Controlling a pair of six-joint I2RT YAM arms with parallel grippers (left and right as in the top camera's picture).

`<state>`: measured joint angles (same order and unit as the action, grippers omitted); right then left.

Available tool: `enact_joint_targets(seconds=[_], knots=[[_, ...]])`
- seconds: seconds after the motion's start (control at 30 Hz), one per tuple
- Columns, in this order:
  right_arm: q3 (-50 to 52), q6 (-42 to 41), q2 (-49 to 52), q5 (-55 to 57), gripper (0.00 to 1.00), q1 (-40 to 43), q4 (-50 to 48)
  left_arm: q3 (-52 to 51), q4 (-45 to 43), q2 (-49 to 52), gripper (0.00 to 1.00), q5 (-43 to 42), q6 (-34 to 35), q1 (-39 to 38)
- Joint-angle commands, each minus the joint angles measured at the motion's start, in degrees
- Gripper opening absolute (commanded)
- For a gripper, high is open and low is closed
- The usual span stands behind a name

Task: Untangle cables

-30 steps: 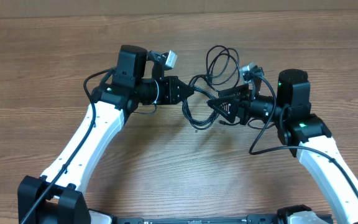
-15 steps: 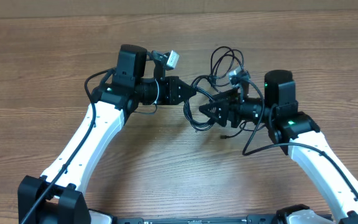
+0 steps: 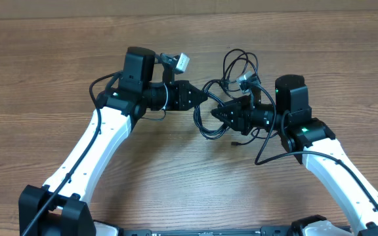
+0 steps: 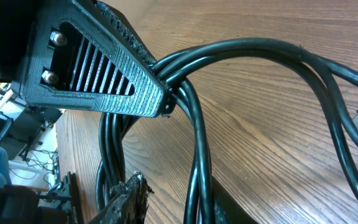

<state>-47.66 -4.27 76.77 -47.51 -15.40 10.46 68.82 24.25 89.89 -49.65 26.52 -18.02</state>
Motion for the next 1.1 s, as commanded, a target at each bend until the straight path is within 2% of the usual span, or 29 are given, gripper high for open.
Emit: enact_joint_targets(seconds=[0.0,0.1,0.23,0.3,0.33,0.43,0.5,0.57,0.83,1.07], knots=[[-1.5,0.3,0.2,-1.4,0.29,-1.0,0.8,0.2,-0.9,-1.1,0.04,3.8,-1.2,-0.2],[-1.5,0.3,0.2,-1.4,0.24,-1.0,0.7,0.2,-0.7,-1.1,0.04,6.2,-1.2,-0.2],[-1.5,0.3,0.2,-1.5,0.05,-1.0,0.7,0.2,-0.3,-1.1,0.04,7.9,-1.2,-0.2],[-1.5,0.2,0.2,-1.4,0.04,-1.0,0.7,0.2,-0.3,-1.1,0.06,8.2,-1.3,-0.1],[-1.5,0.2,0.2,-1.4,0.04,-1.0,0.7,0.2,-0.2,-1.1,0.15,8.3,-1.3,0.1],[-1.5,0.2,0.2,-1.4,0.04,-1.0,0.7,0.2,0.0,-1.1,0.64,8.3,-2.5,0.3],[-1.5,-0.2,0.2,-1.4,0.04,-1.0,0.7,0.2,0.4,-1.1,0.84,8.3,-4.3,0.3],[-1.5,-0.3,0.2,-1.4,0.04,-0.9,0.7,0.2,1.1,-1.1,0.98,8.3,-6.1,0.3],[-1.5,-5.3,0.2,-1.4,0.04,0.9,0.6,0.2,1.4,-1.6,1.00,-2.0,-15.2,1.4],[-1.5,-10.5,0.2,-1.3,0.04,7.3,1.0,0.2,1.4,-5.8,1.00,-2.5,-21.9,1.5]])
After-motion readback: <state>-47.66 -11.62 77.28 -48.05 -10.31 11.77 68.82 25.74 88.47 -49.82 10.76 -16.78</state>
